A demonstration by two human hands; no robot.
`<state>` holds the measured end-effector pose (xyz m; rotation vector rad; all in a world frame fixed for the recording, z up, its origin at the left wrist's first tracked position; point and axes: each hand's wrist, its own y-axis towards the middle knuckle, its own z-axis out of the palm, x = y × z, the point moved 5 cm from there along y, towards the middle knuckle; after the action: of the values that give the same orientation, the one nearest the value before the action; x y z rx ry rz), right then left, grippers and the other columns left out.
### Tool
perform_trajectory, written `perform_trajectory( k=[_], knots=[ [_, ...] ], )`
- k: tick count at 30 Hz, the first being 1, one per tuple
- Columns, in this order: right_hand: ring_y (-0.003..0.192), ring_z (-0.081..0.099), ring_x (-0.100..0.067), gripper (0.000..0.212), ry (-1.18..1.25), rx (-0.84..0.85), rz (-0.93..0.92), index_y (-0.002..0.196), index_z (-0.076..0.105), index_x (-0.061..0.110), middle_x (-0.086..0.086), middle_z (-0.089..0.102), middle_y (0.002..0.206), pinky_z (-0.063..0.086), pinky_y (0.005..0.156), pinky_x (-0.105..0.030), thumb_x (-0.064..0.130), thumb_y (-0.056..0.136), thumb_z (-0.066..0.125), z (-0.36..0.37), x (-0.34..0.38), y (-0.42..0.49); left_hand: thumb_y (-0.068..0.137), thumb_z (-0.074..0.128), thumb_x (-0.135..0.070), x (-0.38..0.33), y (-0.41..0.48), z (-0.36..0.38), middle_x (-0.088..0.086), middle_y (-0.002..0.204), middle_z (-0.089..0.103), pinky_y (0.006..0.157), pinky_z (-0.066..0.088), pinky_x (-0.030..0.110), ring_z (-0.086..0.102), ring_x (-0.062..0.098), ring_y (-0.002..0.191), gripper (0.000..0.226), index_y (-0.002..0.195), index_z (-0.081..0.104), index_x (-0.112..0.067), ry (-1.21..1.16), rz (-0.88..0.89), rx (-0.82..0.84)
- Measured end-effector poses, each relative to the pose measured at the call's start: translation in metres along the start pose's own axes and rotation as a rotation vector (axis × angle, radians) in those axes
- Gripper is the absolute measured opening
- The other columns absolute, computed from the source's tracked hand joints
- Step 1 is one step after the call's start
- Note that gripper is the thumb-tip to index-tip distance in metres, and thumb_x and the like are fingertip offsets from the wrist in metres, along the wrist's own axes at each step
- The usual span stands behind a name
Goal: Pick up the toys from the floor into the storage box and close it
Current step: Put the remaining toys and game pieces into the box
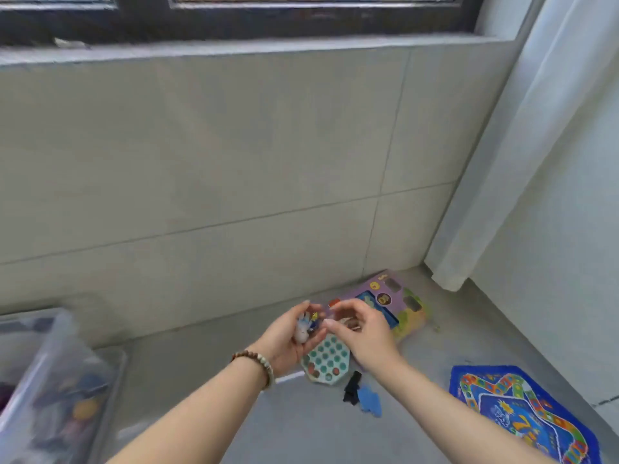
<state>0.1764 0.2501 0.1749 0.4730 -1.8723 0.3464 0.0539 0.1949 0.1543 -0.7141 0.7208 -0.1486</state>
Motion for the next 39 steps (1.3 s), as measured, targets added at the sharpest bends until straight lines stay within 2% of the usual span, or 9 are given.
perform_trajectory(
  k=[4, 8, 12, 15, 17, 22, 26, 30, 39],
  knots=[
    [0.075, 0.062, -0.005, 0.023, -0.107, 0.143, -0.231, 0.074, 0.059, 0.031, 0.005, 0.068, 0.077, 0.047, 0.072, -0.017, 0.014, 0.074, 0.074, 0.07, 0.121, -0.013, 0.098, 0.039, -0.025, -0.062, -0.079, -0.033, 0.008, 0.068, 0.071, 0.046, 0.054, 0.021, 0.066, 0.011, 0.051, 0.03, 0.086, 0.061, -0.008, -0.069, 0.08, 0.042],
    [0.094, 0.052, -0.004, 0.022, -0.125, 0.156, -0.336, 0.087, 0.057, 0.035, 0.008, 0.058, 0.099, 0.041, 0.083, -0.018, 0.025, 0.071, 0.069, 0.15, 0.186, -0.031, 0.097, 0.044, -0.018, -0.11, -0.152, -0.107, 0.004, 0.063, 0.064, 0.043, 0.053, 0.02, 0.063, 0.011, 0.047, 0.023, 0.082, 0.059, -0.008, -0.132, 0.232, -0.084],
    [0.098, 0.052, -0.01, 0.015, 0.214, 0.338, 0.063, 0.106, 0.058, 0.02, 0.001, 0.057, 0.118, 0.045, 0.086, -0.025, 0.021, 0.091, 0.057, 0.26, 0.201, -0.056, 0.094, 0.05, -0.011, -0.131, -0.214, -0.218, 0.009, 0.075, 0.059, 0.048, 0.057, 0.025, 0.062, 0.018, 0.059, 0.012, 0.089, 0.058, -0.003, -0.218, 0.341, -0.266],
    [0.103, 0.054, -0.018, 0.032, 0.338, 0.589, 0.438, 0.123, 0.049, 0.011, -0.004, 0.052, 0.123, 0.047, 0.084, -0.032, 0.03, 0.097, 0.047, 0.35, 0.197, -0.09, 0.097, 0.045, -0.018, -0.129, -0.251, -0.298, 0.013, 0.103, 0.056, 0.072, 0.058, 0.037, 0.058, 0.027, 0.085, 0.017, 0.097, 0.057, -0.006, -0.276, 0.378, -0.386],
    [0.114, 0.052, -0.021, 0.043, 0.374, 0.658, 0.546, 0.134, 0.042, 0.01, -0.006, 0.047, 0.135, 0.045, 0.088, -0.032, 0.033, 0.098, 0.043, 0.393, 0.198, -0.108, 0.1, 0.038, -0.026, -0.124, -0.27, -0.343, 0.011, 0.114, 0.051, 0.09, 0.045, 0.042, 0.054, 0.027, 0.086, 0.027, 0.11, 0.054, -0.007, -0.288, 0.388, -0.452],
    [0.137, 0.035, -0.025, 0.054, 0.381, 0.774, 0.614, 0.147, 0.024, 0.007, -0.008, 0.028, 0.153, 0.034, 0.109, -0.038, 0.032, 0.1, 0.036, 0.441, 0.196, -0.123, 0.101, 0.032, -0.035, -0.114, -0.294, -0.407, 0.006, 0.154, 0.025, 0.092, 0.039, 0.037, 0.05, 0.023, 0.114, 0.051, 0.147, 0.026, -0.015, -0.219, 0.382, -0.559],
    [0.128, 0.044, -0.024, 0.047, 0.27, 0.776, 0.585, 0.139, 0.038, 0.01, -0.005, 0.037, 0.146, 0.039, 0.105, -0.037, 0.028, 0.097, 0.048, 0.429, 0.173, -0.106, 0.1, 0.034, -0.035, -0.119, -0.285, -0.406, 0.003, 0.155, 0.024, 0.118, 0.013, 0.042, 0.013, 0.026, 0.144, 0.049, 0.146, 0.03, -0.017, 0.007, 0.328, -0.559],
    [0.113, 0.053, -0.021, 0.038, 0.145, 0.757, 0.538, 0.127, 0.051, 0.014, -0.004, 0.052, 0.133, 0.044, 0.091, -0.031, 0.022, 0.09, 0.06, 0.367, 0.136, -0.067, 0.094, 0.051, -0.031, -0.127, -0.254, -0.368, 0.001, 0.143, 0.043, 0.108, 0.03, 0.039, 0.035, 0.024, 0.135, 0.043, 0.134, 0.048, -0.018, 0.325, 0.308, -0.539],
    [0.114, 0.053, -0.021, 0.044, -0.216, 0.549, 0.633, 0.122, 0.05, 0.017, -0.005, 0.057, 0.121, 0.045, 0.093, -0.035, 0.015, 0.083, 0.069, 0.122, 0.012, 0.009, 0.088, 0.063, -0.025, -0.108, -0.109, -0.195, 0.003, 0.115, 0.059, 0.086, 0.045, 0.026, 0.056, 0.015, 0.101, 0.043, 0.128, 0.051, -0.016, 0.78, 0.212, -0.261]
  ],
)
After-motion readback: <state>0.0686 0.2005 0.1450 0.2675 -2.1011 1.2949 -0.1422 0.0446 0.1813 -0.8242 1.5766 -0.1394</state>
